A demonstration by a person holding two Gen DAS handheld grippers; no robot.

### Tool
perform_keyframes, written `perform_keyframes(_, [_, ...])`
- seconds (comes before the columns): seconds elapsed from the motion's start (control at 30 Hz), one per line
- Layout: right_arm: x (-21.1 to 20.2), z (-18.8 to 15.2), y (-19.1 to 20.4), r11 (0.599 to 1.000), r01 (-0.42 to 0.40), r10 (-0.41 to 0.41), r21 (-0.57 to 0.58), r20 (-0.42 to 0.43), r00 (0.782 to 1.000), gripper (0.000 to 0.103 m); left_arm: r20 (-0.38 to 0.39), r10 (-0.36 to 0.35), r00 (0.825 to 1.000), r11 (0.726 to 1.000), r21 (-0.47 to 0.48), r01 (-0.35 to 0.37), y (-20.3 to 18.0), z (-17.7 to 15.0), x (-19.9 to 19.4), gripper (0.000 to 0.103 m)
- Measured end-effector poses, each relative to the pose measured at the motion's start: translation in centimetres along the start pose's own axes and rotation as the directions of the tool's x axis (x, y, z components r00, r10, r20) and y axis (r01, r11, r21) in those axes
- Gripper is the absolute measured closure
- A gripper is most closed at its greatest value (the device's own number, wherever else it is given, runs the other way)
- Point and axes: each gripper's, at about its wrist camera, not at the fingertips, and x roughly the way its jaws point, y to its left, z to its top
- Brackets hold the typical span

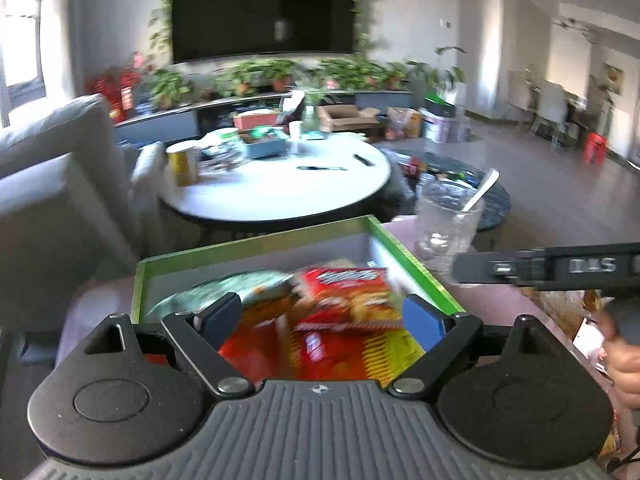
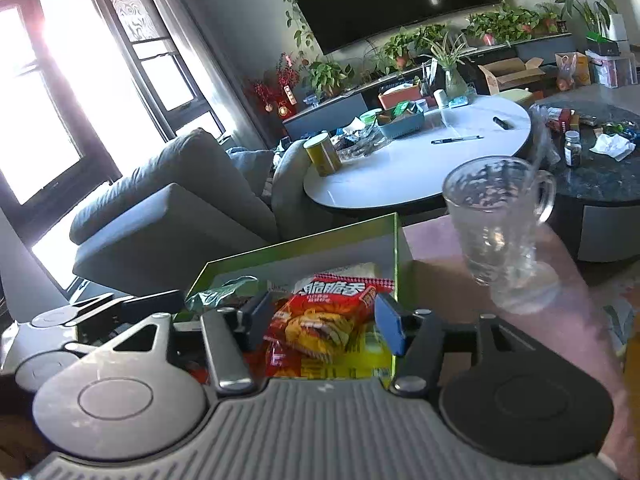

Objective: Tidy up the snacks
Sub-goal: 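Drop the red chip bag into the box and open both grippers, then move the right gripper to the wrapped bread roll while the left gripper returns to the pile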

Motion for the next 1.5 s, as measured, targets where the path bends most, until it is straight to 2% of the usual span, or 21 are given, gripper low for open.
perform_keyframes(0.17, [-1.4,-1.1,0.2,1.000,-0.009,0.009,0.002,-0.018,1.000,0.056,0.005,0.072,0.997,0.994,-0.077,-0.071,2.4,-2.0,-3.2,0.015])
perform_keyframes(0.37, [-3.0,-1.8,0.8,0.999,-0.029,0.028,-0.015,-0.023,0.999,0.055,-0.012,0.134,0.991,0.985,-0.110,-0.135,4.3,-4.5,-6.2,0.014])
perform_keyframes(0.5, [-4.9,-1.8,0.4,0.997,-0.063,0.062,-0.033,-0.026,0.998,0.053,-0.018,0.126,0.992,0.984,-0.127,-0.127,4.4,-6.0,-7.6,0.013])
perform_keyframes(0.57, [-6.1,-2.0,-0.4,0.997,-0.065,0.064,-0.044,-0.032,0.997,0.047,-0.026,0.115,0.993,0.985,-0.128,-0.118,4.3,-6.7,-7.9,0.013])
perform_keyframes(0.63, [-7.1,-2.4,-1.1,0.998,-0.041,0.039,-0.056,-0.043,0.998,0.047,-0.034,0.114,0.993,0.984,-0.132,-0.117,4.1,-7.5,-8.0,0.013])
perform_keyframes(0.73, [-7.9,-3.5,-2.6,0.997,0.046,-0.050,-0.058,-0.068,0.996,0.047,-0.046,0.110,0.993,0.982,-0.152,-0.116,4.2,-8.3,-8.1,0.013])
perform_keyframes(0.83, [-8.2,-5.3,-4.0,0.992,0.118,-0.121,-0.040,-0.101,0.987,0.047,-0.050,0.107,0.993,0.981,-0.158,-0.114,4.5,-8.8,-8.5,0.013])
perform_keyframes(0.97, [-7.6,-7.8,-4.9,0.984,0.165,-0.174,-0.062,-0.186,0.967,0.047,-0.058,0.130,0.990,0.974,-0.178,-0.138,5.3,-9.6,-9.2,0.013])
perform_keyframes(1.03, [-7.3,-9.0,-5.1,0.982,0.157,-0.176,-0.100,-0.229,0.957,0.044,-0.069,0.143,0.987,0.969,-0.196,-0.154,5.9,-10.2,-9.5,0.013])
perform_keyframes(1.13, [-7.4,-10.5,-4.5,0.975,0.144,-0.186,-0.167,-0.272,0.944,0.033,-0.094,0.168,0.981,0.958,-0.220,-0.185,6.9,-11.1,-9.6,0.013])
perform_keyframes(1.3, [-7.4,-12.9,-4.2,0.971,0.128,-0.193,-0.204,-0.343,0.919,0.033,-0.133,0.177,0.975,0.947,-0.246,-0.206,7.6,-12.4,-9.4,0.013])
perform_keyframes(1.37, [-7.4,-13.4,-3.7,0.965,0.133,-0.205,-0.225,-0.338,0.918,0.028,-0.151,0.175,0.973,0.948,-0.239,-0.208,7.4,-12.8,-9.0,0.013])
perform_keyframes(1.5, [-7.4,-14.1,-2.4,0.963,0.114,-0.197,-0.246,-0.343,0.918,0.027,-0.196,0.171,0.966,0.951,-0.225,-0.214,7.1,-13.6,-7.8,0.013])
